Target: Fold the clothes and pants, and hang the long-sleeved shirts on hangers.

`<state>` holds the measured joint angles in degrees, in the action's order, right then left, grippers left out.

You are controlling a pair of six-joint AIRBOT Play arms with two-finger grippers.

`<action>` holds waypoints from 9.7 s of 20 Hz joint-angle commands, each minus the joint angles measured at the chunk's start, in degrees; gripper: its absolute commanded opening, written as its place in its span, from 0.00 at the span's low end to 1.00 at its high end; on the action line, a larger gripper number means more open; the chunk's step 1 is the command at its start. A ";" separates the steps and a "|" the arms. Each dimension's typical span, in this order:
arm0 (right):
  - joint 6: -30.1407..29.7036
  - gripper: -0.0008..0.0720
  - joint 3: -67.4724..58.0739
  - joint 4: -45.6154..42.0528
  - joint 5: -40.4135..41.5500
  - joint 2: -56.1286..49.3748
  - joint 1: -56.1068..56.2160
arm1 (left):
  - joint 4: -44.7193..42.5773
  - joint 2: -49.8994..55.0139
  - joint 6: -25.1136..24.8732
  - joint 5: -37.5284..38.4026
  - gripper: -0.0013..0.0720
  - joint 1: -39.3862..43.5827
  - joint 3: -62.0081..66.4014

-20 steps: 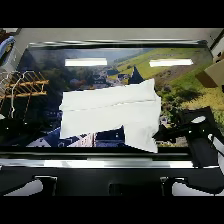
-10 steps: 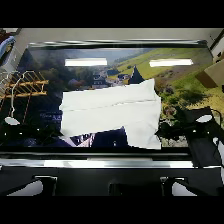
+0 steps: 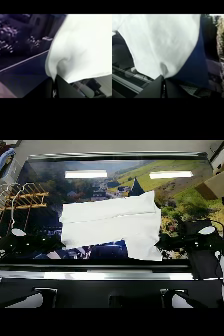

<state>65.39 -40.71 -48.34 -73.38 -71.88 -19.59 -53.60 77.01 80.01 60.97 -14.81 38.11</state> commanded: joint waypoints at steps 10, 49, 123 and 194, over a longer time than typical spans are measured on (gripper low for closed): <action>12.68 0.05 0.02 -1.84 -15.10 22.51 0.04 | -3.41 -20.41 9.66 10.60 0.04 -4.33 -0.33; 32.33 0.05 -35.71 -16.00 30.64 -19.32 16.15 | 1.46 25.99 12.63 -9.60 0.04 7.34 45.62; 25.88 0.06 -59.80 -7.89 -15.45 -11.58 5.33 | 24.92 46.07 35.93 -28.89 0.04 59.23 64.92; 0.87 0.06 -45.35 18.99 0.48 -42.86 19.50 | -14.58 -4.63 21.53 15.98 0.04 12.28 62.25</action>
<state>68.42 -86.08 -33.69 -73.28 -114.87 -0.95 -68.16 72.36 101.54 76.97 -2.46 100.38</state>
